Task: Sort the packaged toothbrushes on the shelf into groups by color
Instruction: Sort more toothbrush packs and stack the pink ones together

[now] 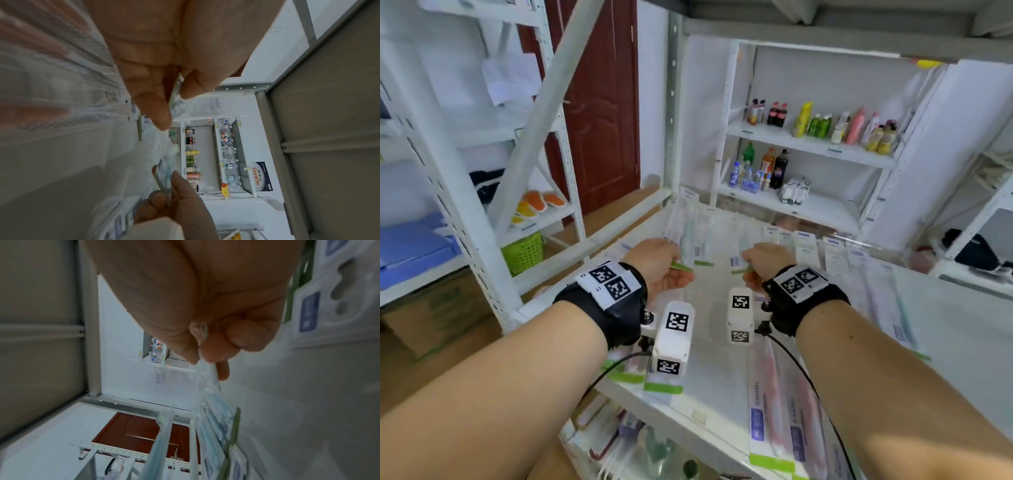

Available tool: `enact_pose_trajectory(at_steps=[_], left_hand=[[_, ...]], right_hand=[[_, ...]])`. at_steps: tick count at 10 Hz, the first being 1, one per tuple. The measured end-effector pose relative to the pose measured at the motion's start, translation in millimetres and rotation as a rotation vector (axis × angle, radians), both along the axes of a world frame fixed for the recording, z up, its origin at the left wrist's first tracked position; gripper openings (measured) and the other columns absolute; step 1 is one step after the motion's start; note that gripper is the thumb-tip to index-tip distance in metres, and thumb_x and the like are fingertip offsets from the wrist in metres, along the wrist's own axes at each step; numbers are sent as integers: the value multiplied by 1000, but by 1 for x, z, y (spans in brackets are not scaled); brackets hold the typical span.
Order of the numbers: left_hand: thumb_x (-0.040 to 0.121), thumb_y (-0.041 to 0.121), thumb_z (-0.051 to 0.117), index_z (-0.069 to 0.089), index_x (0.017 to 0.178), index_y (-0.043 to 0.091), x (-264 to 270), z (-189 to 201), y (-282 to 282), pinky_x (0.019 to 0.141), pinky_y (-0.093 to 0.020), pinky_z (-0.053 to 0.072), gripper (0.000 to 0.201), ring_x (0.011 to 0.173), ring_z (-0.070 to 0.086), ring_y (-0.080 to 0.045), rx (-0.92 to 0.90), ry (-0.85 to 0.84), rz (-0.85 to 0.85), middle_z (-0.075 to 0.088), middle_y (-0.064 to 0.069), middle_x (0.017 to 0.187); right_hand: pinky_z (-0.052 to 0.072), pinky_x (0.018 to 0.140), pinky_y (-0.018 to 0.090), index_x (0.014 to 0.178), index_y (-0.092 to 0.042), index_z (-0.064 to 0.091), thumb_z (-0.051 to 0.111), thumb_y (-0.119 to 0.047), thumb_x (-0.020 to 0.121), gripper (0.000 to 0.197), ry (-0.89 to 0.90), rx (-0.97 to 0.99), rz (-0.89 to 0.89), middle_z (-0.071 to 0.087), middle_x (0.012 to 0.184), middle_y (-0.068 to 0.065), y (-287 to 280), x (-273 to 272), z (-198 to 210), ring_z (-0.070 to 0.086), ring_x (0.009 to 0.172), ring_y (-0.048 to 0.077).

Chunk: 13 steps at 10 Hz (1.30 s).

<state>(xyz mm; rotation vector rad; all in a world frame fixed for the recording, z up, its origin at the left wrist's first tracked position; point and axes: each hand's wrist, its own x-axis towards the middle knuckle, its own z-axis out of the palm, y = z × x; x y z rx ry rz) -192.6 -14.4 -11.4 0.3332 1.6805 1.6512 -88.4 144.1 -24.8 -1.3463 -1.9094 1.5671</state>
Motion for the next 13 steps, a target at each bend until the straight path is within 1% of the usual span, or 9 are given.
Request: enact_pose_trajectory(at_steps=[1,3,5,6,8,9,10,12,13], left_hand=[[91,-1,37,45,109,6,-15,-6,9,44,-24,53,20,54,62,-22,-41,-15,-20,62,-10,45],[95,-1,39,51,78,3,-37,-6,29,57,-32,57,21,60,64,-26,-118,29,-87,64,-17,57],[90,-7,43,56,80,2,-54,-14,56,68,-38,59,20,53,62,-23,-138,81,-112,67,-18,70],[91,-5,43,52,116,-7,-56,-14,64,62,-29,56,27,69,64,-23,-132,94,-139,62,-25,112],[98,10,41,50,125,-6,-63,-14,69,81,-29,55,33,107,62,-29,-169,-36,-148,58,-21,122],[102,36,26,57,112,2,-60,-5,61,86,-32,45,47,104,59,-31,-574,731,-425,61,-16,115],[102,35,25,59,113,1,-52,7,55,83,-31,41,49,107,57,-30,-654,823,-414,60,-16,117],[101,28,34,59,110,0,-24,1,52,93,-35,46,39,105,57,-28,-361,558,-419,59,-14,120],[94,0,46,55,118,6,-4,-10,56,83,-30,56,27,78,59,-17,-69,7,-385,59,-11,104]], right_hand=[[45,53,33,132,-5,44,49,-9,93,40,-21,33,29,55,72,14,9,-18,-7,53,54,22],[52,74,40,138,1,38,48,-2,94,45,-131,55,68,53,126,24,12,-37,-3,63,84,33],[45,95,32,113,-2,64,35,-33,100,44,-542,348,243,51,86,7,1,-33,10,56,110,27],[42,101,36,119,-2,60,39,-29,99,39,-473,300,150,57,124,13,7,-29,0,52,120,27],[56,75,29,135,-3,45,49,6,91,45,55,-122,-30,54,128,24,11,-17,-13,60,75,13],[55,62,25,133,0,46,49,8,90,43,62,-106,-77,62,111,23,7,-9,-10,60,68,16],[54,66,28,131,2,46,48,7,91,41,106,-99,-136,58,85,11,1,2,-1,60,67,18],[54,70,31,126,3,50,46,8,92,34,167,-113,-230,57,81,11,-12,49,15,59,70,21],[55,61,30,111,-2,55,44,10,92,25,229,-173,-298,58,79,14,-25,78,23,60,69,23]])
